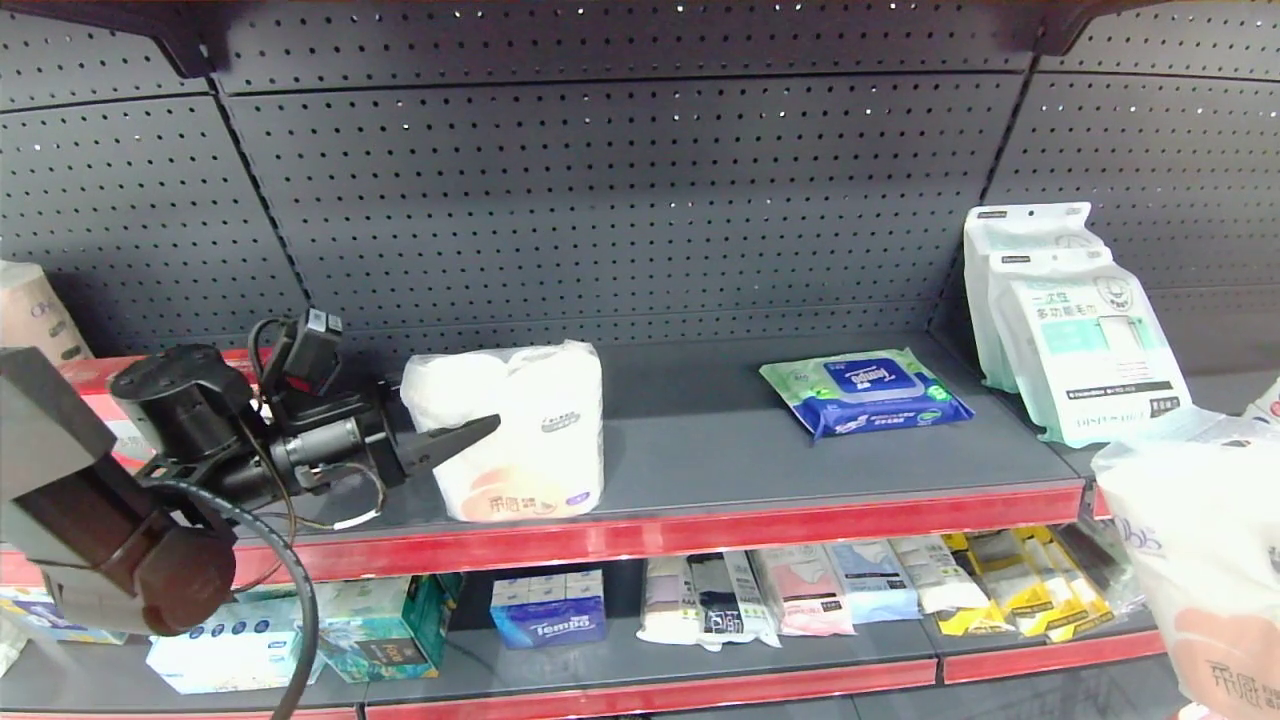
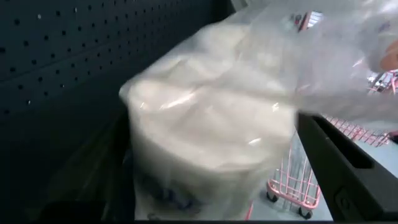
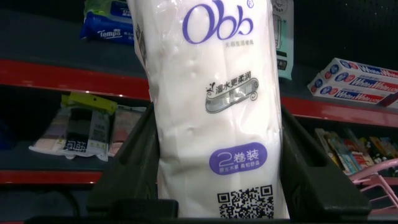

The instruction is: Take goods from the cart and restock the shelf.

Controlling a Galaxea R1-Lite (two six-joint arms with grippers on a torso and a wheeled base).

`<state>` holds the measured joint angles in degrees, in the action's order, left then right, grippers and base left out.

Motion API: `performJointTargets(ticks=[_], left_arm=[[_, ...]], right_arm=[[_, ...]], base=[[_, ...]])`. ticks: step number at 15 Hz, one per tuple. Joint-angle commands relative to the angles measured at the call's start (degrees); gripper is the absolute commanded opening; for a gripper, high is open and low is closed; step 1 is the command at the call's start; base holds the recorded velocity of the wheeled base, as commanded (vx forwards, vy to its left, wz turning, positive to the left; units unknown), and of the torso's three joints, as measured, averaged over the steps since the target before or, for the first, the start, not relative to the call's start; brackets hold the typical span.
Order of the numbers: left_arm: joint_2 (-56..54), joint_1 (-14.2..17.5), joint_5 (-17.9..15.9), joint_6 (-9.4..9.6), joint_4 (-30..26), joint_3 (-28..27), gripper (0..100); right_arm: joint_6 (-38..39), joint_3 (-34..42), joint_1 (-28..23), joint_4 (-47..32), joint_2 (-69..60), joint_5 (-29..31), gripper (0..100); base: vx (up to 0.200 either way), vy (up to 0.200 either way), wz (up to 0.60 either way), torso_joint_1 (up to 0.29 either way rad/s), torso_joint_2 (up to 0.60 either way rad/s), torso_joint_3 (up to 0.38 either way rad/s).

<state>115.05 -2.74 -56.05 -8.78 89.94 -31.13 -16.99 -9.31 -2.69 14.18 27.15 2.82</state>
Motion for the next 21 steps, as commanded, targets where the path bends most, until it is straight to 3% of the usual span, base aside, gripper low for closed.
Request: performJointTargets(ticks=[1, 3, 6, 7, 11, 15, 18, 21], left_arm=[[-4.8, 0.4, 0.2, -0.8, 0.1, 0.8, 100], [-7.3, 0.6, 1.8, -0.8, 0.1, 1.0, 100], [-10.4, 0.6, 7.6, -0.8, 0.1, 3.2, 100], [-11.0, 0.6, 7.7, -0.89, 0.1, 3.7, 100], [-16.6, 0.6, 7.8, -5.81, 0.1, 4.9, 100], [-20.2, 3.2, 9.0, -5.46, -2.8, 4.3, 100], [-20.1, 3.3, 17.8, -5.11, -3.3, 2.3, 100], [-20.2, 4.0, 25.3, -1.33, -4.9, 2.5, 100]], right_arm=[[0.0, -0.1, 0.0, 0.1, 0.2, 0.1, 0], [-0.1, -0.4, 0.0, 0.1, 0.3, 0.0, 0], [-0.1, -1.1, 0.1, 0.1, 0.6, -0.3, 0], [-0.1, -1.1, 0.1, 0.1, 0.8, -0.3, 0], [0.3, -1.6, 0.1, 0.1, 1.0, -0.3, 0], [0.6, -3.5, 0.2, 0.1, 2.4, -0.5, 0], [2.3, -4.7, 0.3, 0.1, 3.7, -0.7, 0], [2.6, -5.6, 0.5, 0.1, 4.9, -0.8, 0]], base=[[0.0, 0.0, 0.0, 0.0, 0.0, 0.0], [0.0, 0.0, 0.0, 0.0, 0.0, 0.0], [0.0, 0.0, 0.0, 0.0, 0.0, 0.0], [0.0, 0.0, 0.0, 0.0, 0.0, 0.0], [0.0, 0.0, 0.0, 0.0, 0.0, 0.0], [0.0, 0.0, 0.0, 0.0, 0.0, 0.0], [0.0, 0.0, 0.0, 0.0, 0.0, 0.0], [0.0, 0.0, 0.0, 0.0, 0.0, 0.0]])
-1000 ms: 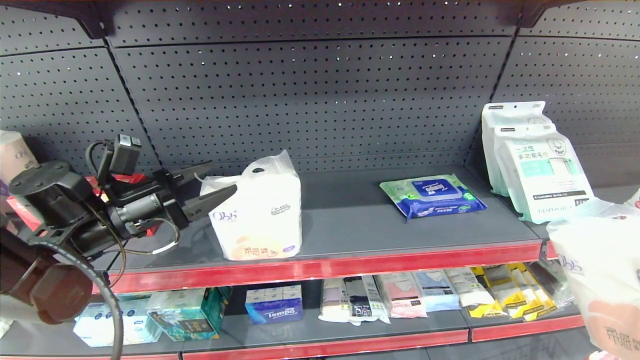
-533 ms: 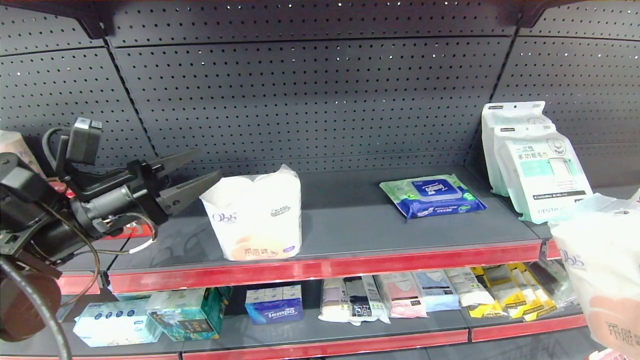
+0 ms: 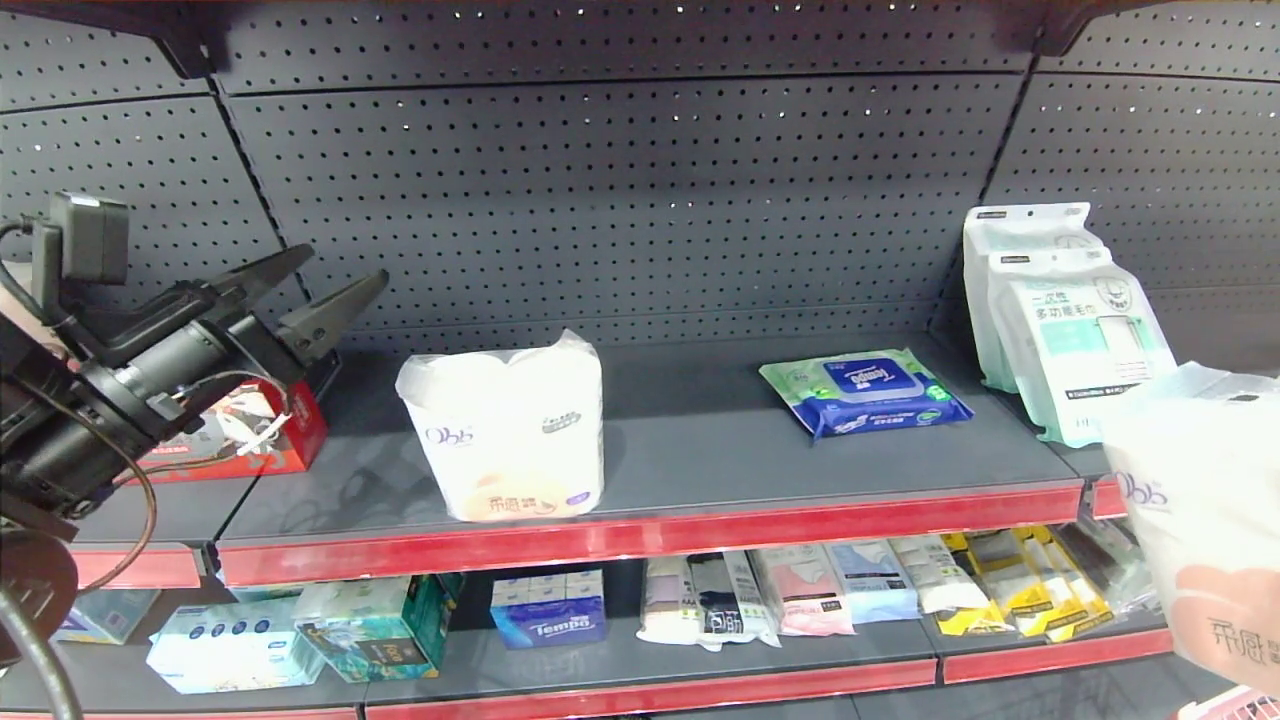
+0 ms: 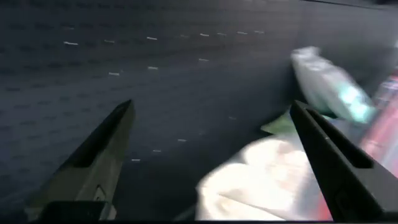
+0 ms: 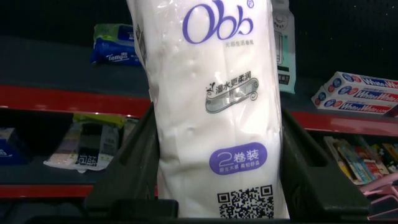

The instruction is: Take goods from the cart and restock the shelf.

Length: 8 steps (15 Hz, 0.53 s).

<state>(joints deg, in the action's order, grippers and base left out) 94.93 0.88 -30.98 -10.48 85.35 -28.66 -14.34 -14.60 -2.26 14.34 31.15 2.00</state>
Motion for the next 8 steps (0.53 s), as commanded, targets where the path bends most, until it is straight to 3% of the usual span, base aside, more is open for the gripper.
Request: performJointTargets(ticks=[1, 2, 3, 4, 5, 8], left_arm=[[-0.3, 0.3, 6.4, 1.43, -1.0, 0.1, 100], [-0.4, 0.2, 7.9, 1.52, -1.1, 0.1, 100], [-2.4, 0.4, 11.4, 3.98, -3.8, 0.8, 100], [-5.1, 0.4, 15.0, 5.39, -7.9, 1.7, 100], [-8.4, 0.2, 18.1, 5.56, -12.8, 2.0, 100], [-19.2, 0.1, 18.9, 5.74, -27.4, 2.8, 100]], right_arm=[[0.5, -1.0, 0.1, 0.0, 1.5, 0.0, 0], [0.8, -1.2, 0.1, 0.0, 1.7, 0.0, 0], [1.2, -2.2, 0.1, 0.0, 2.7, 0.0, 0], [1.2, -3.1, 0.0, -0.1, 3.0, 0.2, 0], [1.2, -3.7, 0.0, 0.0, 4.0, 0.1, 0], [1.2, -6.8, 0.1, 0.0, 8.1, 0.1, 0]], base=[[0.0, 0.0, 0.0, 0.0, 0.0, 0.0], [0.0, 0.0, 0.0, 0.0, 0.0, 0.0], [0.0, 0.0, 0.0, 0.0, 0.0, 0.0], [0.0, 0.0, 0.0, 0.0, 0.0, 0.0], [0.0, 0.0, 0.0, 0.0, 0.0, 0.0], [0.0, 0.0, 0.0, 0.0, 0.0, 0.0]])
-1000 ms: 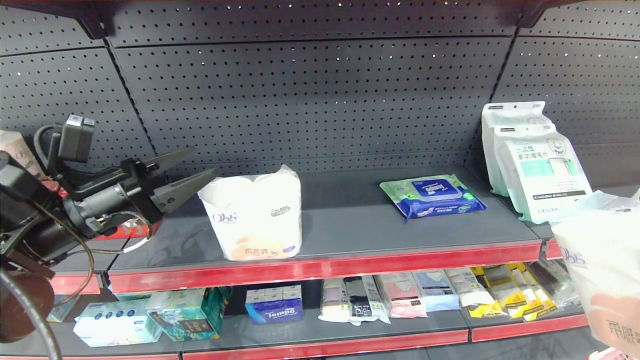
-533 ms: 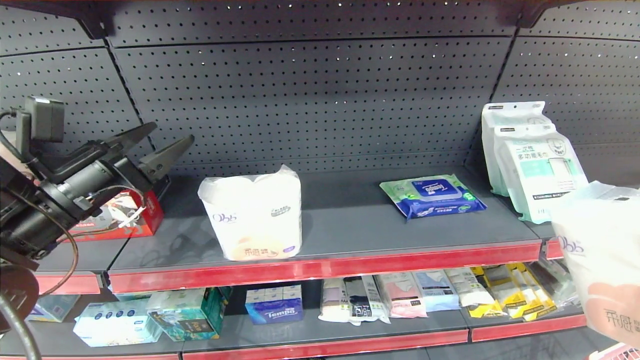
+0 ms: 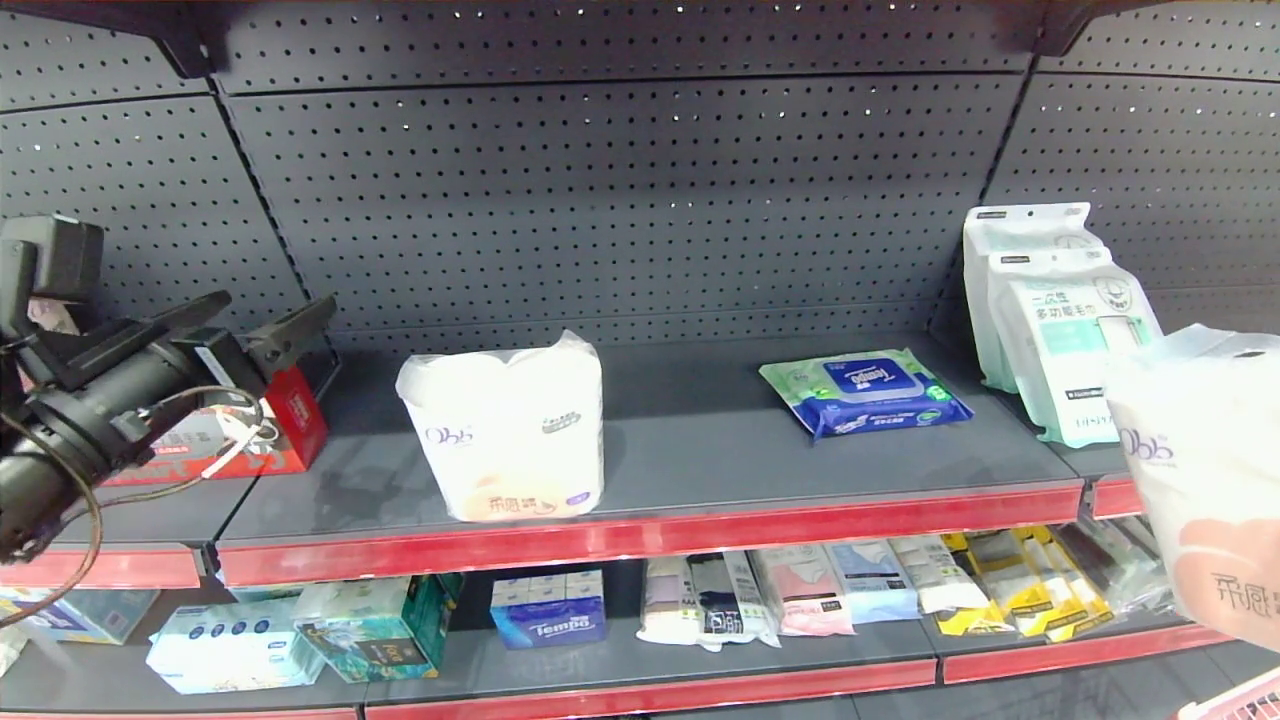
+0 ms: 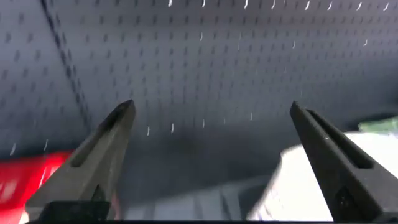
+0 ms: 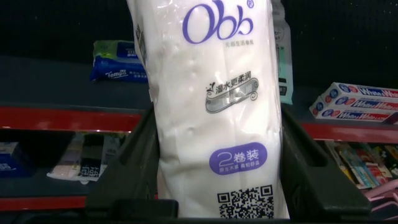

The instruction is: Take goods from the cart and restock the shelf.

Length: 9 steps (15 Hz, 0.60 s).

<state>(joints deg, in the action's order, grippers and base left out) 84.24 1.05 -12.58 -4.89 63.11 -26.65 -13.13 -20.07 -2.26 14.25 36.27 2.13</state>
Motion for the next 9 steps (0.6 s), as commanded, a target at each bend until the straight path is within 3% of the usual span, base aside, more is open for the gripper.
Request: performJointTargets(ticks=[1, 7, 9], left_arm=[[-12.2, 0.0, 0.2, 0.14, -8.6, 2.2, 100], [-29.1, 0.0, -2.4, 2.08, -17.1, 11.2, 100], [-39.3, 0.0, -2.4, 2.08, -27.8, 12.6, 100]], right_arm=[[-0.1, -2.4, 0.1, 0.1, 4.5, 0.1, 0], [-0.5, -3.4, 0.1, 0.0, 6.9, 0.0, 0], [-2.3, -4.9, 0.3, 0.0, 7.9, -1.2, 0]], base=[[0.0, 0.0, 0.0, 0.0, 0.0, 0.0], [0.0, 0.0, 0.0, 0.0, 0.0, 0.0], [0.0, 0.0, 0.0, 0.0, 0.0, 0.0]])
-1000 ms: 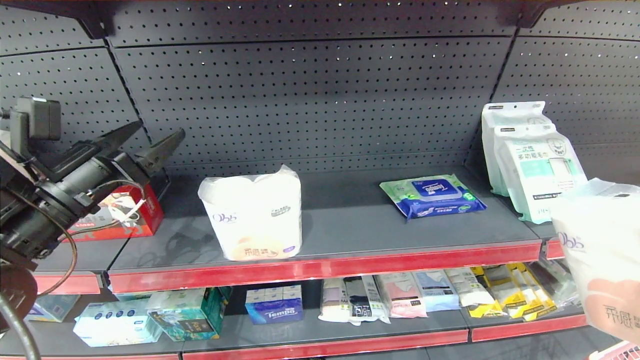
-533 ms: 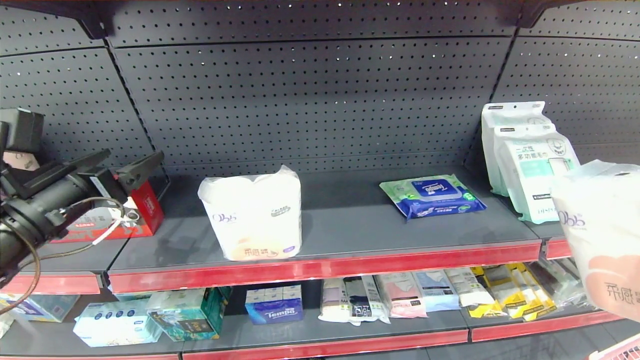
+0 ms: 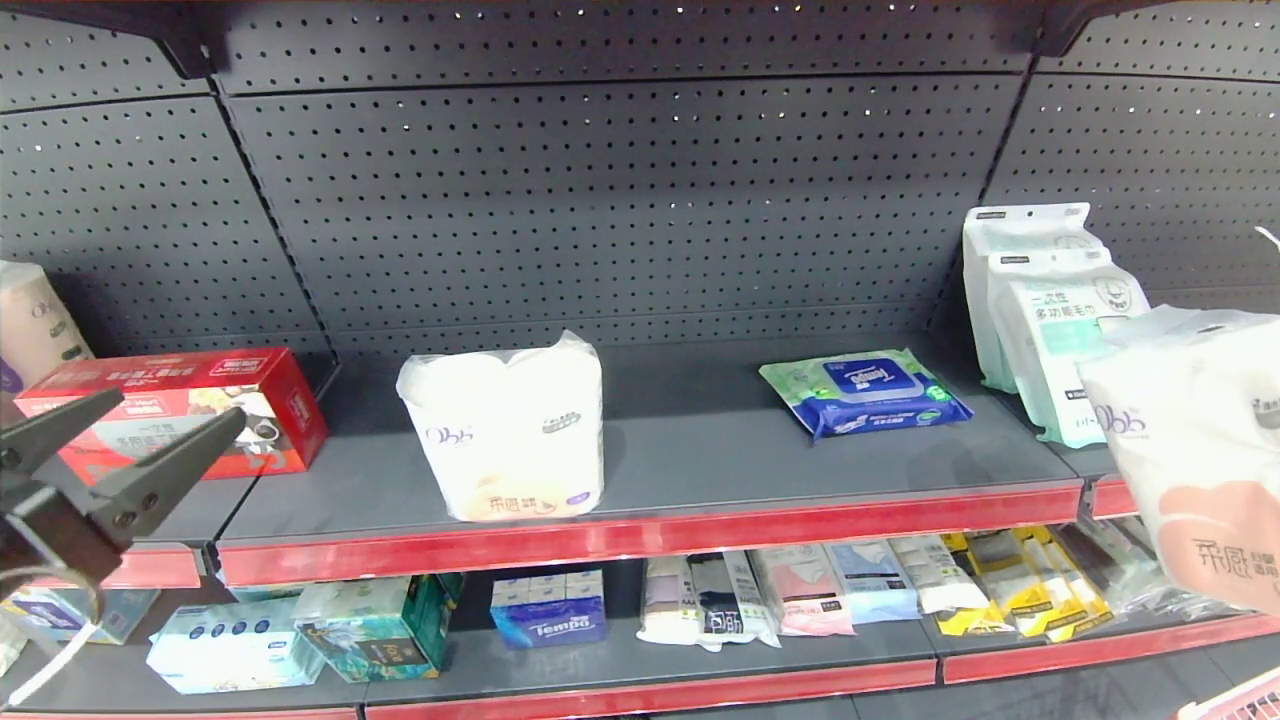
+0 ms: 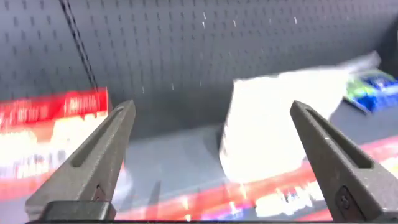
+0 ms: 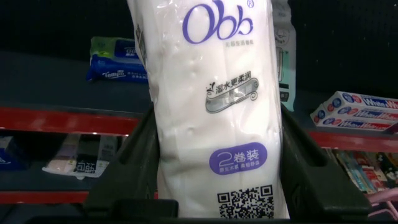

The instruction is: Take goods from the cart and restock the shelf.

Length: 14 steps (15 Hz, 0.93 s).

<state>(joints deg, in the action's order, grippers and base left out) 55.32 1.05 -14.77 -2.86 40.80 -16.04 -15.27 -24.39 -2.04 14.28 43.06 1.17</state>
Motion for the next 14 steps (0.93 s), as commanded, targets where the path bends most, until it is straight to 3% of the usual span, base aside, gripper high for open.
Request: performJointTargets(ticks=[1, 4, 8, 11, 13, 14], left_arm=[[-15.2, 0.0, -0.2, 0.4, -10.8, 1.9, 100], [-27.5, 0.0, 0.1, 0.84, -28.8, -1.3, 100], [-34.0, 0.0, 0.0, 0.84, -34.8, -1.7, 100], [-36.3, -1.4, -2.6, 0.76, -37.0, -4.1, 100], [-40.0, -5.9, -3.4, 0.93, -48.4, -8.7, 100], [-42.4, -6.2, -2.5, 2.69, -54.2, -9.4, 100]], right_arm=[[-0.4, -0.6, 0.0, 0.0, 1.1, -2.9, 0], [-3.5, 0.0, -0.5, 0.1, 1.1, -5.3, 0], [-3.9, -0.6, -0.2, 0.1, 1.3, -5.7, 0], [-3.9, -0.6, -0.2, 0.1, 2.2, -5.7, 0], [-3.9, -0.7, -0.3, 0.1, 2.7, -5.7, 0], [-3.9, -1.0, -0.3, 0.1, 3.0, -5.7, 0]], base=[[0.0, 0.0, 0.0, 0.0, 0.0, 0.0], [0.0, 0.0, 0.0, 0.0, 0.0, 0.0], [0.0, 0.0, 0.0, 0.0, 0.0, 0.0], [0.0, 0.0, 0.0, 0.0, 0.0, 0.0], [0.0, 0.0, 0.0, 0.0, 0.0, 0.0], [0.0, 0.0, 0.0, 0.0, 0.0, 0.0]])
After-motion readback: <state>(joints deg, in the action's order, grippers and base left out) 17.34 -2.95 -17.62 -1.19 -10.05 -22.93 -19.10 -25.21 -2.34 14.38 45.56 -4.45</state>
